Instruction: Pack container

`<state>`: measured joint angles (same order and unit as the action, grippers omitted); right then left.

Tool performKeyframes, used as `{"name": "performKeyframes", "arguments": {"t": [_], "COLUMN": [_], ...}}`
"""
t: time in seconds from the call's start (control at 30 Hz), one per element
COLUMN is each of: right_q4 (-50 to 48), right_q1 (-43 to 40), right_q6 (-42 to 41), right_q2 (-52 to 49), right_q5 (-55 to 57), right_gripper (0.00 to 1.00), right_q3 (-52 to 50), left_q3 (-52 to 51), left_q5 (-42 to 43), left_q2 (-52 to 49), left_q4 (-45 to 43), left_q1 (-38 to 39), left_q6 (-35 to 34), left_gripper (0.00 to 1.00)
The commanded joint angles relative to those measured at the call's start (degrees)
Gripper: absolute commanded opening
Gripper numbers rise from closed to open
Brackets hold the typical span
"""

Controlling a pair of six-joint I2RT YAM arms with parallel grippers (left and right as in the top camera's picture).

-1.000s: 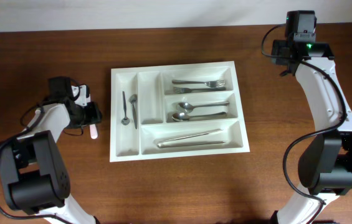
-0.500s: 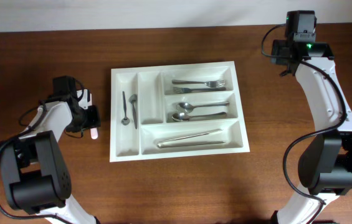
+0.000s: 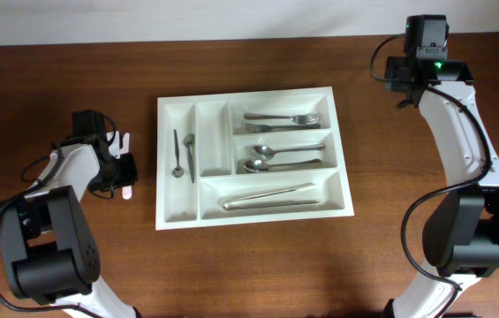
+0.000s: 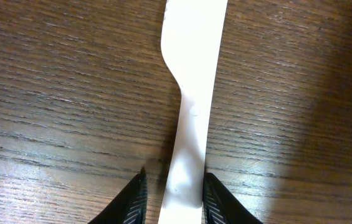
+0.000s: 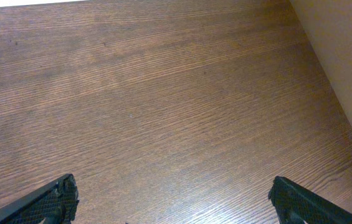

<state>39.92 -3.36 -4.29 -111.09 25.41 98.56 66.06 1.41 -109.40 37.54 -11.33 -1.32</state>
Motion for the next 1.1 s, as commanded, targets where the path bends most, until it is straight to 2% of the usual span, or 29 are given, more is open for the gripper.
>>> {"name": "performKeyframes", "arguments": {"t": [0.0, 0.07, 0.17, 0.2, 0.6, 1.07], "right_q4": [-0.02, -0.02, -0.02, -0.02, -0.02, -0.02], "right_q1": [-0.48, -0.48, -0.48, -0.48, -0.48, -0.48], "right_q6": [-0.50, -0.50, -0.52, -0.50, -0.52, -0.50], "right_q2": [0.31, 0.31, 0.31, 0.31, 0.31, 0.31], "right_q5": [0.24, 0.24, 0.24, 0.24, 0.24, 0.24], "right_gripper": [0.99, 0.99, 0.99, 0.99, 0.99, 0.99], "right_q3": [0.33, 0.33, 0.33, 0.33, 0.33, 0.33], "left_q3": [-4.79, -5.49, -6.14, -6.14, -5.18, 7.76], "left_q5": [-0.35, -0.37, -0.37, -0.35, -0.15, 0.09], "left_q2": [-4.07, -4.07, -4.07, -4.07, -4.04, -4.04], "left_q4": [1.73, 1.46, 0.48, 0.39, -0.15, 8.20], "left_q1": [-0.44, -0.44, -0.44, -0.44, -0.44, -0.44], "left_q6": [-0.83, -0.83, -0.81, -0.83, -0.83, -0.83], "left_gripper": [0.31, 0.25, 0.05, 0.02, 0.02, 0.02]}}
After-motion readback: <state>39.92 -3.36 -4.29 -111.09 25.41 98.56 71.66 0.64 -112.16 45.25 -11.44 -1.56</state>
